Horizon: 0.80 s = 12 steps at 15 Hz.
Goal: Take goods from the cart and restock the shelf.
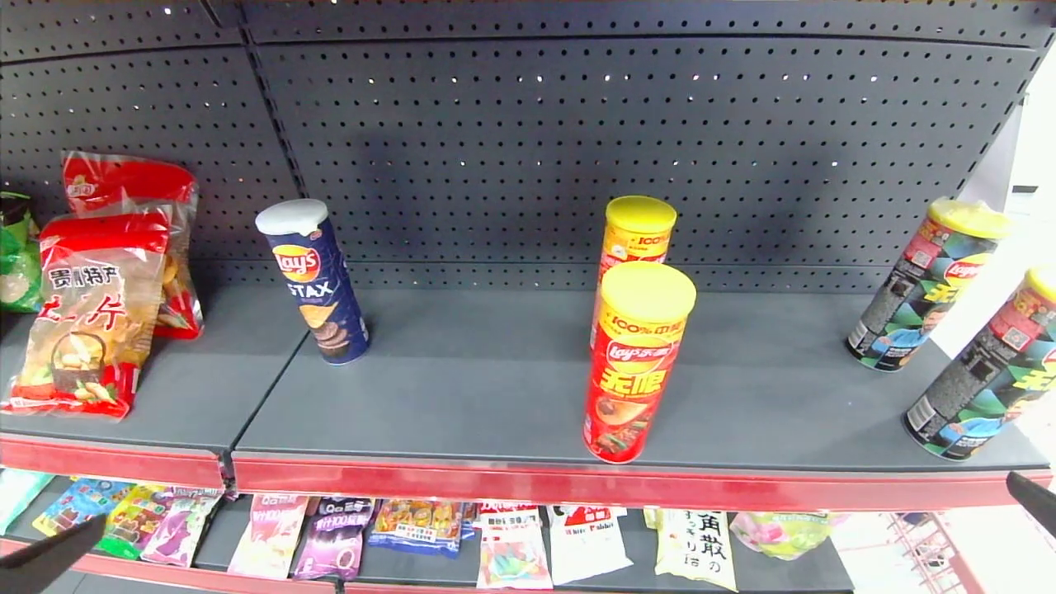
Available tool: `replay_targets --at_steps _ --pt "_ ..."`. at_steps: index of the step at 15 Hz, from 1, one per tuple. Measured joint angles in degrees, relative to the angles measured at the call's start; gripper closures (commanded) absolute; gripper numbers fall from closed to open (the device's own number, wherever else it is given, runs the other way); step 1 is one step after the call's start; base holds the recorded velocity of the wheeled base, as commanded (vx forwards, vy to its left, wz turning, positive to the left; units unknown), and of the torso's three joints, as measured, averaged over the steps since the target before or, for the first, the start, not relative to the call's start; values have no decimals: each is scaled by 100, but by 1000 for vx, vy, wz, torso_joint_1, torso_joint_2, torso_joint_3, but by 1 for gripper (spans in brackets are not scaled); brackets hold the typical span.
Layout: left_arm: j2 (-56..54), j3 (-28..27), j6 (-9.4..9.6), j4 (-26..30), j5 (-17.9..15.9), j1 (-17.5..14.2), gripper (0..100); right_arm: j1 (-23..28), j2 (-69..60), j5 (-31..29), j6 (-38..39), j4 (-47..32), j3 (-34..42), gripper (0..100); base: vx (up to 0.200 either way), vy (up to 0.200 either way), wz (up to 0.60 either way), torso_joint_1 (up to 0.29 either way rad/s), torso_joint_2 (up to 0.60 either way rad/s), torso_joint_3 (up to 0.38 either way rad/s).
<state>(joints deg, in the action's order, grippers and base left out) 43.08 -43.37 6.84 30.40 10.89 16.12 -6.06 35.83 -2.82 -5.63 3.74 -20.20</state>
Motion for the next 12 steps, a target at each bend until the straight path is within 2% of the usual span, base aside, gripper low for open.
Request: replay_targets --at_steps 2,3,5,8,12 --pt "-681 -328 -28 956 266 -201 0 210 63 -16 -172 -13 -24 0 0 0 0 0 0 0" --pt "-926 -428 -22 991 383 -265 0 271 77 -18 -241 -18 -30 0 0 0 0 0 0 0" --pt "-1191 -458 -15 978 405 -306 0 383 74 -18 -361 -24 -16 0 0 0 0 0 0 0" --pt "-1398 -441 7 972 405 -322 0 485 91 -18 -397 -24 6 0 -200 0 0 10 2 1" --pt "-1724 -211 306 936 400 -324 0 502 90 -20 -427 -24 33 0 0 0 0 0 0 0"
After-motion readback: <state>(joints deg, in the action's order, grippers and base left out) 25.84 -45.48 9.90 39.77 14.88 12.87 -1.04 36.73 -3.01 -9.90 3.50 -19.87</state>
